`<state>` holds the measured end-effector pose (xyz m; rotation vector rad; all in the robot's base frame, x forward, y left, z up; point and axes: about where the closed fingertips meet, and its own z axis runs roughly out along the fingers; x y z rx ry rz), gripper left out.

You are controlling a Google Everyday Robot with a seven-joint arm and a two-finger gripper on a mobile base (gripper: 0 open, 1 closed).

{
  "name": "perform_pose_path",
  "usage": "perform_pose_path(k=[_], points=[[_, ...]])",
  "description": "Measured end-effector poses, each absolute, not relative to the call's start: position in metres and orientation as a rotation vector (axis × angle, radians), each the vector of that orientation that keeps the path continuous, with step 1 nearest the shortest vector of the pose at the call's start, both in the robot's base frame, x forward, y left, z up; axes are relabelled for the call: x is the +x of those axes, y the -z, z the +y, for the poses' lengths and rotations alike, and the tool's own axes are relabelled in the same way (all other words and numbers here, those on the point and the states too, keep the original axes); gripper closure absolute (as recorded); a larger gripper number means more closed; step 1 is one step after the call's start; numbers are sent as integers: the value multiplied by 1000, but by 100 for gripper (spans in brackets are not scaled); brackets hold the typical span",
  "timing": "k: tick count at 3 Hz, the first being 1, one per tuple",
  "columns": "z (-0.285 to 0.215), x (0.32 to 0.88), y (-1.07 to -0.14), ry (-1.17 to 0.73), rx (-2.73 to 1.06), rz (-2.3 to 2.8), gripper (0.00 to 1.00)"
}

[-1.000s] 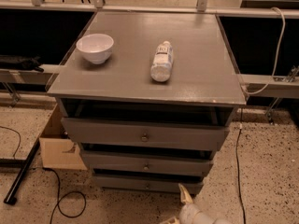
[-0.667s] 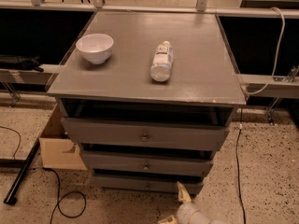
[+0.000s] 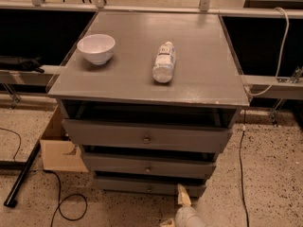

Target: Open bottom drawer

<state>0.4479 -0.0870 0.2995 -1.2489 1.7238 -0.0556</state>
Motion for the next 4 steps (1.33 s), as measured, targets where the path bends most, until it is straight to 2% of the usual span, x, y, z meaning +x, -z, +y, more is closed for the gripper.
perform_pose_path(k=[1, 3, 4], points=[[-86, 449, -298, 64, -1255, 1725, 0], [-69, 474, -245, 240, -1381, 1764, 0], [-66, 477, -242, 242, -1395, 1768, 0]])
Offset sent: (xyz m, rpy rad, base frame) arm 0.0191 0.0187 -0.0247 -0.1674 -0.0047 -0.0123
